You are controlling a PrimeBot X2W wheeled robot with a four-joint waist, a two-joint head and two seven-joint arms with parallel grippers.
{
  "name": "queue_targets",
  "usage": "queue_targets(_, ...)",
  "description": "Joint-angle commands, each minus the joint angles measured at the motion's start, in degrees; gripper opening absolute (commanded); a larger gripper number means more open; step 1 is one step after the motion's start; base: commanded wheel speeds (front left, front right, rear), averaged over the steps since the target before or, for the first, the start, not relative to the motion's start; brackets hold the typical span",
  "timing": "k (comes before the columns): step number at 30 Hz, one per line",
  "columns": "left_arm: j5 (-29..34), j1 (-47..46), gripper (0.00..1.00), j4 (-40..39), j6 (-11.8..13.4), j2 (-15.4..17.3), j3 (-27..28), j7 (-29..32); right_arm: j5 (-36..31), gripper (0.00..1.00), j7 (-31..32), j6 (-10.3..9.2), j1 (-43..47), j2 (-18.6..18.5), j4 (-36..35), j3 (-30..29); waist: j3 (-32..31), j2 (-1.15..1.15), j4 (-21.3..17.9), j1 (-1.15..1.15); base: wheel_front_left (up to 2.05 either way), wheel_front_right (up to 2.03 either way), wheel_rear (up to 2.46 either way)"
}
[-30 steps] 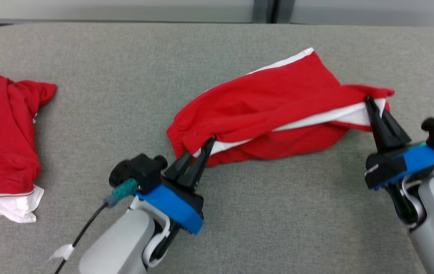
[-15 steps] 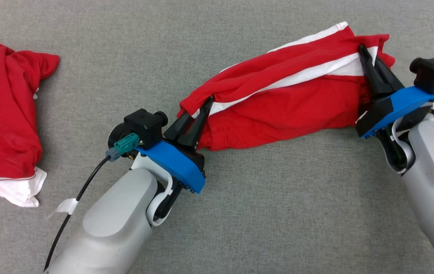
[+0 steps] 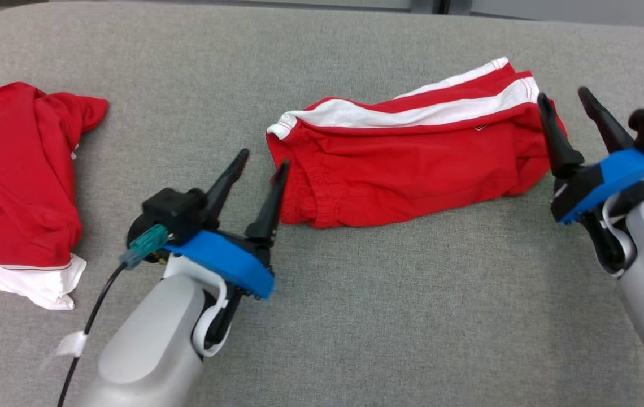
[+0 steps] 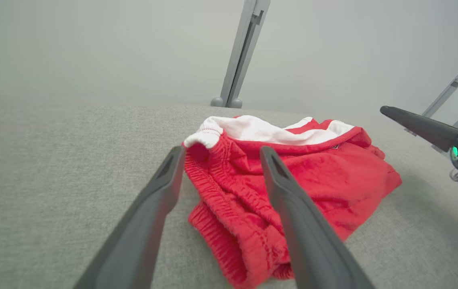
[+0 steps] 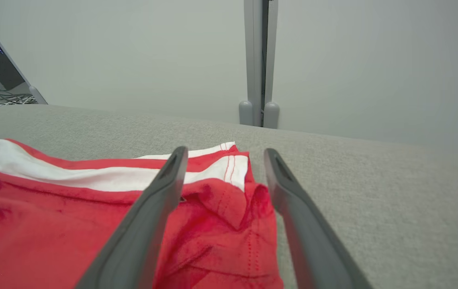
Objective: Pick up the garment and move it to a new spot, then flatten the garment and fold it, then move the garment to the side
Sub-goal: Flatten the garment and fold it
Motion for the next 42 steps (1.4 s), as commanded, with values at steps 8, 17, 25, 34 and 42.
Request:
queue_targets(8,10.3,9.3,1.0,-10.6,3.4,0.3,15.2,-0.2,-0.2,1.0,-0.2,0.01,5.3,-3.0,1.6,-0.6,-1.9,-0.01,0.7,0.01,0.0,0.0,0.0)
queue_targets(17,22.4,17.4,1.0,-20.5,4.7,-4.7,28.8,-0.2,-0.3,1.0,0.7,0.01,2.3,-2.9,8.4,1.3,-1.6,-0.01,2.3,0.01,0.0,0.0,0.0)
queue_targets(25,27.0,20.2,1.0,-22.1,3.1,-7.4,33.3,-0.2,0.5,1.0,4.0,0.01,-1.3,-2.4,14.1,2.6,-0.6,-0.01,4.7,0.01,0.0,0.0,0.0)
queue_targets(34,27.5,20.7,1.0,-21.9,3.3,-8.1,33.7,-0.2,3.2,0.11,9.9,0.06,-2.1,-0.1,19.1,4.0,-0.6,-0.01,6.0,0.01,0.0,0.0,0.0)
queue_targets(42,26.9,21.9,1.0,-20.8,3.4,-8.1,33.3,-0.2,8.7,0.0,10.0,0.02,1.2,0.3,15.7,5.7,-3.3,-0.01,4.0,0.01,0.0,0.0,0.0)
